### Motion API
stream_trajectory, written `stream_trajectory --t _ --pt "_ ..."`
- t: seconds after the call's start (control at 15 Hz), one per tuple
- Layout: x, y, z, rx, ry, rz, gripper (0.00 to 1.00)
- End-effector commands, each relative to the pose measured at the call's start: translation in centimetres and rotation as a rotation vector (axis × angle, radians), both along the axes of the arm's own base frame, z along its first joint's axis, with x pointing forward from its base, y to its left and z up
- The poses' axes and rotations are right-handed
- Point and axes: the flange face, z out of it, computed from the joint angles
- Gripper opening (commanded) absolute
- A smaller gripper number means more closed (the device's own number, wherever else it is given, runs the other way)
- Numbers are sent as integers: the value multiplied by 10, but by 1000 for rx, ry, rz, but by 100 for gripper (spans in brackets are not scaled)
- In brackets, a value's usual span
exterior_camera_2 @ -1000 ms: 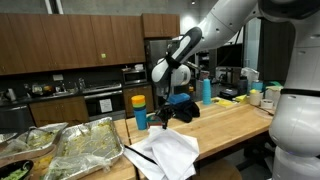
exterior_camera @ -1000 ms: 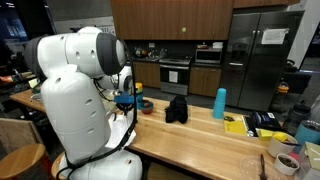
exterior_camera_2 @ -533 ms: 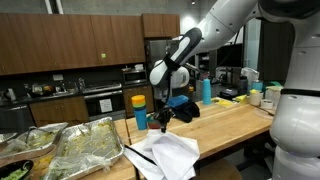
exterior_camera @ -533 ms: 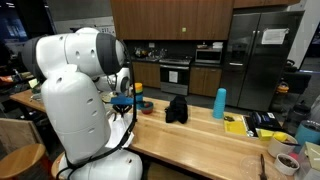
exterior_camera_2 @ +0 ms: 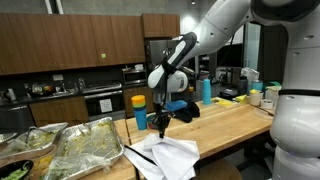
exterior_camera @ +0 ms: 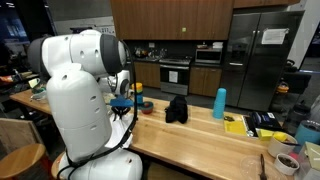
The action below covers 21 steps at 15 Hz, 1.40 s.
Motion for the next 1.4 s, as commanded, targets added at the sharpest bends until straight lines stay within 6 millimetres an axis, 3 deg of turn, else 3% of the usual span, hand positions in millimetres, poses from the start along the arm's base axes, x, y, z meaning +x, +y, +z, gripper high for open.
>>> stream_trajectory --t 0.0,0.67,1.33 --pt "5 12 -17 48 68 9 0" --pt "23 23 -52 98 169 -21 0" --pt "46 11 -89 107 56 -49 0"
